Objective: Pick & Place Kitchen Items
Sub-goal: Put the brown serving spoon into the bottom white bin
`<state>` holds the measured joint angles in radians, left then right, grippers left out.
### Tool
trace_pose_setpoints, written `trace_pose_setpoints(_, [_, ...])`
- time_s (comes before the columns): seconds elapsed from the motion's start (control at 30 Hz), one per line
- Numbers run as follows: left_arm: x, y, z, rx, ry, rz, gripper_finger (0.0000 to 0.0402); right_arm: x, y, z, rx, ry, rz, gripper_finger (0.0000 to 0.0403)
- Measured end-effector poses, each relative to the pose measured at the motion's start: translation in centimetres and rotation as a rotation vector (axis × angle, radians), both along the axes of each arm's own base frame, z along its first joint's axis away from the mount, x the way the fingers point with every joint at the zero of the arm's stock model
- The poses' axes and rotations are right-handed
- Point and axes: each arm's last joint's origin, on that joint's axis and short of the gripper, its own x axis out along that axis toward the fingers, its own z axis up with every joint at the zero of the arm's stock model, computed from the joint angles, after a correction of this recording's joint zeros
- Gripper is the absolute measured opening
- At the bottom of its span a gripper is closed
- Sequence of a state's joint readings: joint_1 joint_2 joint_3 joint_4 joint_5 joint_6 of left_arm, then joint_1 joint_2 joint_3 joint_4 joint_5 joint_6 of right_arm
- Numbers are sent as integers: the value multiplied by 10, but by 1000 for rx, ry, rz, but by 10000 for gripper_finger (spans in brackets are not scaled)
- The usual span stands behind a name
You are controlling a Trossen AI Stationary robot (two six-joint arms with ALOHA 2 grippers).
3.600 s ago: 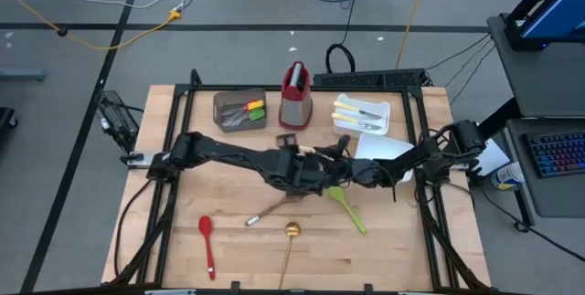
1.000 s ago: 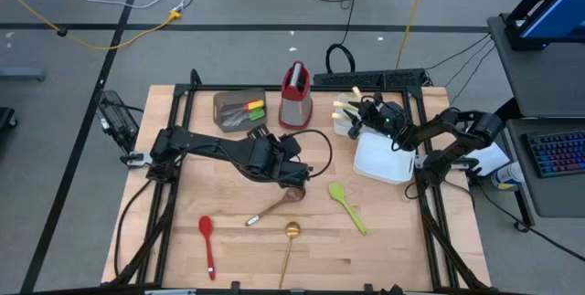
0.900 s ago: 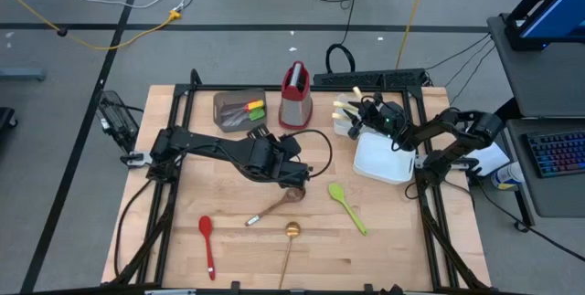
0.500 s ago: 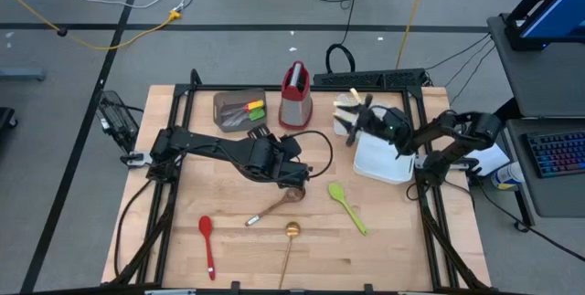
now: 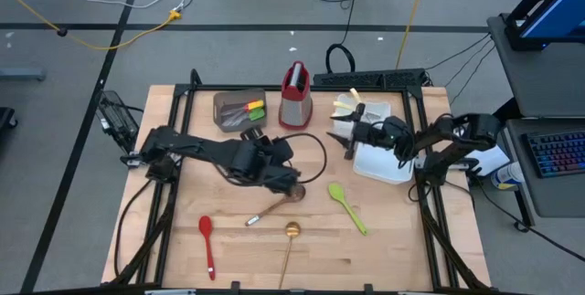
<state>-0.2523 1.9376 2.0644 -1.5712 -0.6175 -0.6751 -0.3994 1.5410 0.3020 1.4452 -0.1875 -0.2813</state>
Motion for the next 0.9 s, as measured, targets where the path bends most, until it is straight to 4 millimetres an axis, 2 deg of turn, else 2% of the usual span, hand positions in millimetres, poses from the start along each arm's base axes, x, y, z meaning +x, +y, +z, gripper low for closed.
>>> trace_pose_setpoints(0.3, [-35, -26, 35, 23, -139, -67, 209, 16, 19, 11, -18, -48, 100, 238])
trace_pose_setpoints(0.6, [-46, -52, 37, 47, -148, -156, 209, 20, 32, 11, -16, -48, 156, 235])
trace_pose_setpoints(0.77, [-47, -53, 38, 49, -148, -169, 209, 21, 39, 11, -15, -48, 188, 232])
trace_pose_setpoints(0.9, [-59, -51, 42, 48, -153, -177, 209, 23, 46, 11, -15, -48, 214, 232])
